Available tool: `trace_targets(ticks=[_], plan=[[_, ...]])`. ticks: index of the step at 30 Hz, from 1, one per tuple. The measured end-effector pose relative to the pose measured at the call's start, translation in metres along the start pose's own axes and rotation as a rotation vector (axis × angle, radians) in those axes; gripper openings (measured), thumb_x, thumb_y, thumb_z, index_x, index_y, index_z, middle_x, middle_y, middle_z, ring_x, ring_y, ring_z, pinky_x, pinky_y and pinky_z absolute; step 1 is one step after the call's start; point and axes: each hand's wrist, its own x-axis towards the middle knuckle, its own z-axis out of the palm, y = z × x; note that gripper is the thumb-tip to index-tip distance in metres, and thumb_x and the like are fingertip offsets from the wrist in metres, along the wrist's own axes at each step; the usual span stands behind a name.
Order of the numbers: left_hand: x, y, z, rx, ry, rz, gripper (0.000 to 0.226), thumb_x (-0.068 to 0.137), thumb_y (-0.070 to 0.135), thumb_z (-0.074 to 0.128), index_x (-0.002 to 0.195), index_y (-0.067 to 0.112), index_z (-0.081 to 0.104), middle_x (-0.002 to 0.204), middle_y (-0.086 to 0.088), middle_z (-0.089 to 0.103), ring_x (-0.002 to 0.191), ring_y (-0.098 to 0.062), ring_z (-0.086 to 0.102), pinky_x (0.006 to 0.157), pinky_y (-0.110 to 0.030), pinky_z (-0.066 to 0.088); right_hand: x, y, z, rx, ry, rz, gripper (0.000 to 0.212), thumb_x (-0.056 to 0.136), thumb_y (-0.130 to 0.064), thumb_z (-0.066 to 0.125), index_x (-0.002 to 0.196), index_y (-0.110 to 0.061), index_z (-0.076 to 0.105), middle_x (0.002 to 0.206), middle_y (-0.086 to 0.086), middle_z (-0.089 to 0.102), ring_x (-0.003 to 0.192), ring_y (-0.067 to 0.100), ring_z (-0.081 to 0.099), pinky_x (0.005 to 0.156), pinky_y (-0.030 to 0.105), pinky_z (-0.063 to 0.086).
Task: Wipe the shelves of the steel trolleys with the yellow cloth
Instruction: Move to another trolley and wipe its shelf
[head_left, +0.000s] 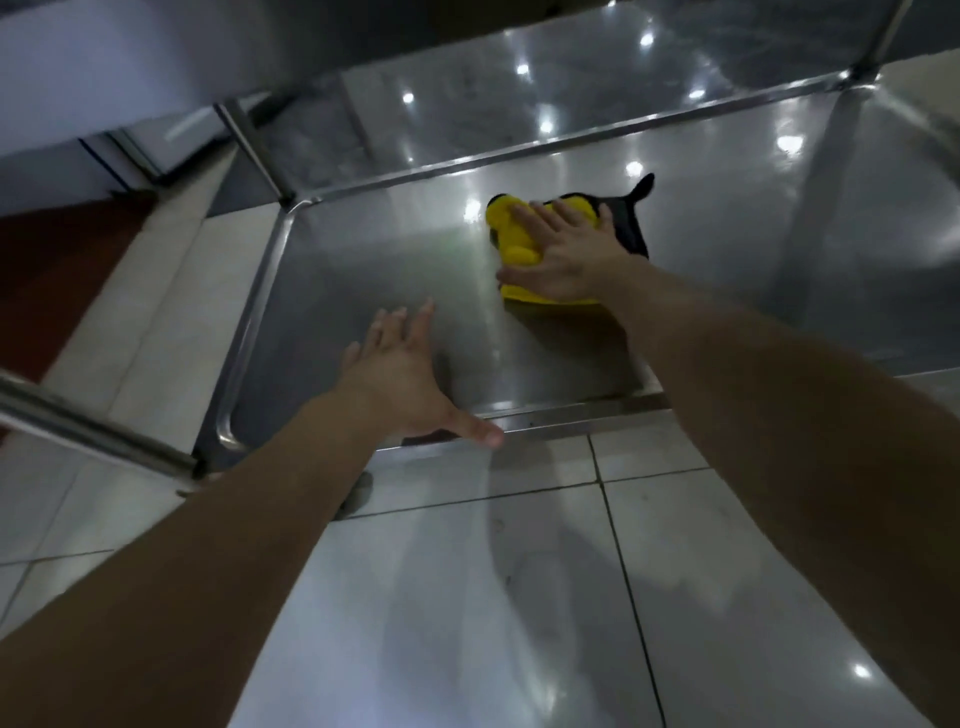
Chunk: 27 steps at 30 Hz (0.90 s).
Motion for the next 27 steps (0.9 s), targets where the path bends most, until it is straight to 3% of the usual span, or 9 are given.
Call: trace_targets(ticks=[4,9,14,17,21,24,27], plan=[[-0.011,0.002,0.004,-0.008,0.119,0.022,0.174,0.039,0.097,0.080,0.171,0.029,-0.012,0.181,-0.005,-0.002,0.168,-0.030,-0.005,0.134,-0.060,0.011,0.015,-0.009,0.000,0.003,0.013,-0.001,0.099,0.082,-0.087,0.034,0.168,-0.045,0.006,0.179,-0.006,0.011,0.165,0.028,0.004,0.124,0.074,-0.006],[-0.018,0.008,0.005,-0.011,0.194,-0.006,0.175,0.038,0.095,0.083,0.171,0.027,-0.009,0.180,-0.009,0.002,0.168,-0.031,-0.003,0.134,-0.059,0.013,-0.058,-0.039,0.001,-0.041,0.031,-0.142,0.076,0.098,-0.071,0.044,0.166,-0.045,0.022,0.172,-0.002,0.026,0.159,0.030,0.019,0.126,0.070,0.009],[-0.022,0.008,0.010,-0.033,0.240,0.004,0.170,0.042,0.090,0.087,0.172,0.024,-0.001,0.178,-0.013,0.012,0.167,-0.033,0.005,0.132,-0.058,0.017,-0.182,-0.058,0.011,-0.148,0.124,-0.341,0.093,0.086,-0.090,0.040,0.164,-0.041,0.031,0.159,0.000,0.046,0.141,0.030,0.043,0.113,0.056,0.036],[-0.027,0.007,0.012,-0.008,0.267,0.016,0.164,0.044,0.092,0.084,0.172,0.024,0.007,0.176,-0.015,0.019,0.165,-0.036,0.013,0.130,-0.061,0.022,-0.213,-0.048,0.011,-0.296,0.057,-0.363,0.102,0.081,-0.075,0.063,0.167,-0.041,0.020,0.153,0.003,0.043,0.132,0.032,0.045,0.102,0.053,0.043],[-0.040,0.019,0.006,0.115,0.222,0.035,0.144,0.062,0.092,0.076,0.171,0.021,0.013,0.175,-0.018,0.020,0.165,-0.037,0.014,0.130,-0.059,0.022,-0.221,-0.046,-0.006,-0.311,-0.037,-0.244,0.100,0.086,-0.041,0.077,0.168,-0.040,0.019,0.146,0.005,0.045,0.129,0.032,0.047,0.098,0.048,0.045],[-0.064,0.036,-0.009,0.135,0.163,0.123,0.113,0.083,0.074,0.076,0.168,0.019,0.024,0.169,-0.017,0.030,0.158,-0.036,0.029,0.126,-0.052,0.031,-0.241,-0.046,-0.044,-0.056,-0.106,-0.061,0.091,0.088,-0.032,0.079,0.166,-0.035,0.031,0.143,0.005,0.052,0.131,0.034,0.052,0.100,0.046,0.048],[-0.102,0.056,-0.044,0.008,-0.011,0.165,0.087,0.093,0.059,0.075,0.161,0.019,0.040,0.162,-0.012,0.042,0.151,-0.033,0.041,0.121,-0.043,0.038,-0.287,-0.047,-0.098,0.243,-0.071,0.155,0.088,0.084,-0.026,0.083,0.161,-0.035,0.041,0.146,0.006,0.058,0.134,0.035,0.056,0.104,0.045,0.051]])
